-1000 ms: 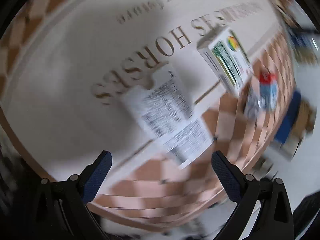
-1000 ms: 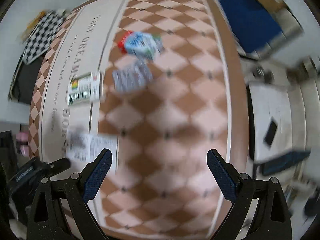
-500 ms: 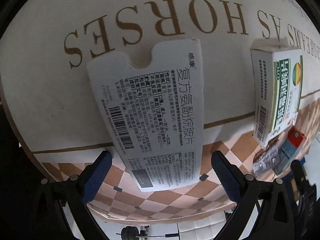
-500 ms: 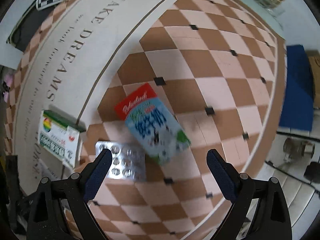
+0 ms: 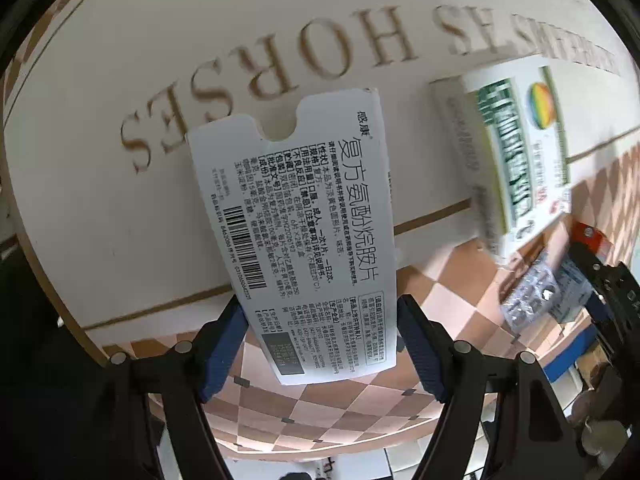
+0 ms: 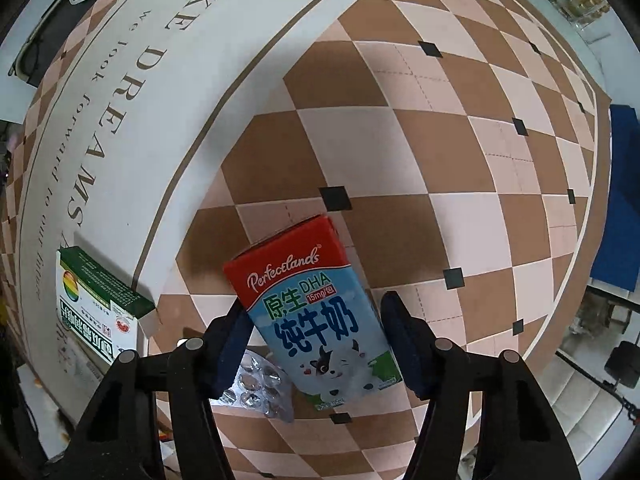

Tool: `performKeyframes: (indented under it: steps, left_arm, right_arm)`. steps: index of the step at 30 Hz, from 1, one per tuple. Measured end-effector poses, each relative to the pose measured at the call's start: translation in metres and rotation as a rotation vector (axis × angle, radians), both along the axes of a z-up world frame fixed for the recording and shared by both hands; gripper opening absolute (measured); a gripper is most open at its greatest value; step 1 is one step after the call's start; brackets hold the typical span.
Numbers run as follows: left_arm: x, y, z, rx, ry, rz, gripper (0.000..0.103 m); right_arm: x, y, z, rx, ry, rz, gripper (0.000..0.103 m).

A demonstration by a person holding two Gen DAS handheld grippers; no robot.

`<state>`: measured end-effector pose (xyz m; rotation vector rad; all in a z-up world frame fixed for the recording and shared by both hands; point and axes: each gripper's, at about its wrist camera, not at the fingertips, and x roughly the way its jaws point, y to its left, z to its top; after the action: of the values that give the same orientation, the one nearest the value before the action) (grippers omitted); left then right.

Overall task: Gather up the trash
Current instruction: 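Carry the leaflet and milk carton over the bin and open both grippers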

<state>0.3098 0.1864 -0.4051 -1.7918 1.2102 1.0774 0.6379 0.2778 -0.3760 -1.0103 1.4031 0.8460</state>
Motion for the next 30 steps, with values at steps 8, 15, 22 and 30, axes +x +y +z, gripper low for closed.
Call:
performKeyframes:
  steps: [8, 15, 22, 30]
  left_arm:
    - [0.006, 0.016, 0.029, 0.171, -0.041, -0.164, 0.072]
    - [-0.009, 0.016, 0.060, 0.347, -0.031, -0.333, 0.072]
    - [-0.018, 0.016, 0.104, 0.568, 0.014, -0.554, 0.072]
    - [-0.031, 0.006, 0.147, 0.739, -0.011, -0.718, 0.072]
  right_arm:
    - [0.004, -0.014, 0.026, 0.067, -0.003, -0.116, 0.065]
    - [-0.002, -0.058, 0.048, 0.130, -0.041, -0.244, 0.064]
    - [-0.025, -0.108, 0.059, 0.199, -0.057, -0.355, 0.063]
    - [-0.111, -0.185, 0.082, 0.305, -0.053, -0.453, 0.063]
